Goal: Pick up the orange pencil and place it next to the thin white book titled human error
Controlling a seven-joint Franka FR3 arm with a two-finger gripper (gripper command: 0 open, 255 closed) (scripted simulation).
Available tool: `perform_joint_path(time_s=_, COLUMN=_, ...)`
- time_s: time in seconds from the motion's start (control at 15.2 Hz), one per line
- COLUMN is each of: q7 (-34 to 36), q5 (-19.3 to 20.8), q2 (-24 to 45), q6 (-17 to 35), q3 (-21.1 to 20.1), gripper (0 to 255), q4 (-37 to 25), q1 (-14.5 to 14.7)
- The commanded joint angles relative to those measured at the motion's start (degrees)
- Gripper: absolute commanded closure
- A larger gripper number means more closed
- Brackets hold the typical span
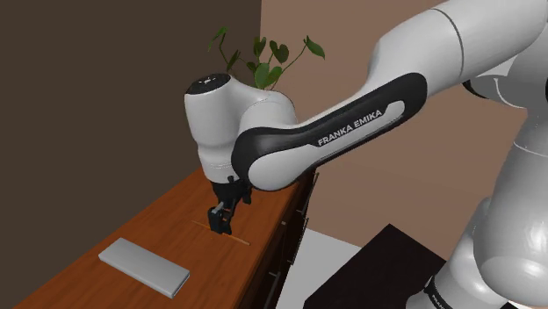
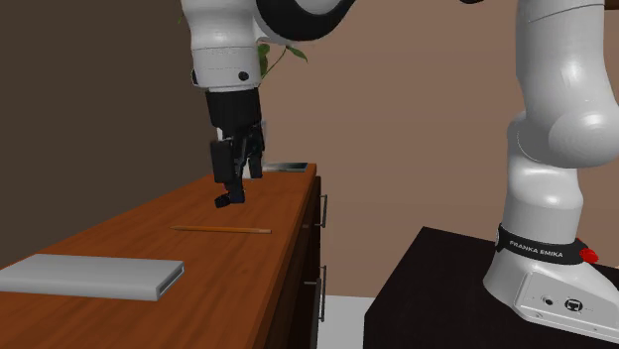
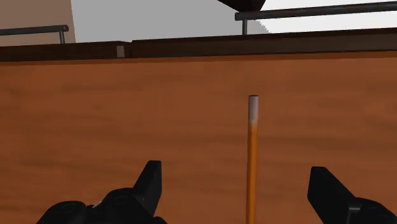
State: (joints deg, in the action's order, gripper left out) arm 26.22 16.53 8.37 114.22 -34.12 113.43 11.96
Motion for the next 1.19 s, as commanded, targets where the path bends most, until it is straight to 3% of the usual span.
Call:
perform_joint_path(time_s=0.0, q7=2.74, q5=4.68, q2=5.29, q6=-0.34, q3=-0.25, gripper=0, q4=-3.86, q1=2.13)
perform_joint_path(time_s=0.07, q7=3.57, q5=6.23, q2=7.14, q6=-0.61, q3=-0.12, gripper=0, q4=-5.33, q1=3.15)
perform_joint_path(time_s=0.53, q7=4.85, q5=8.27, q2=9.18, q6=3.85, q3=1.0, gripper=0, q4=-2.47, q1=3.08)
perform_joint_path(time_s=1.06, q7=4.97, q5=8.46, q2=9.37, q6=4.2, q3=1.1, gripper=0, q4=-2.28, q1=3.07)
perform_joint_path(time_s=1.12, q7=4.97, q5=8.46, q2=9.37, q6=4.2, q3=1.1, gripper=255, q4=-2.28, q1=3.07)
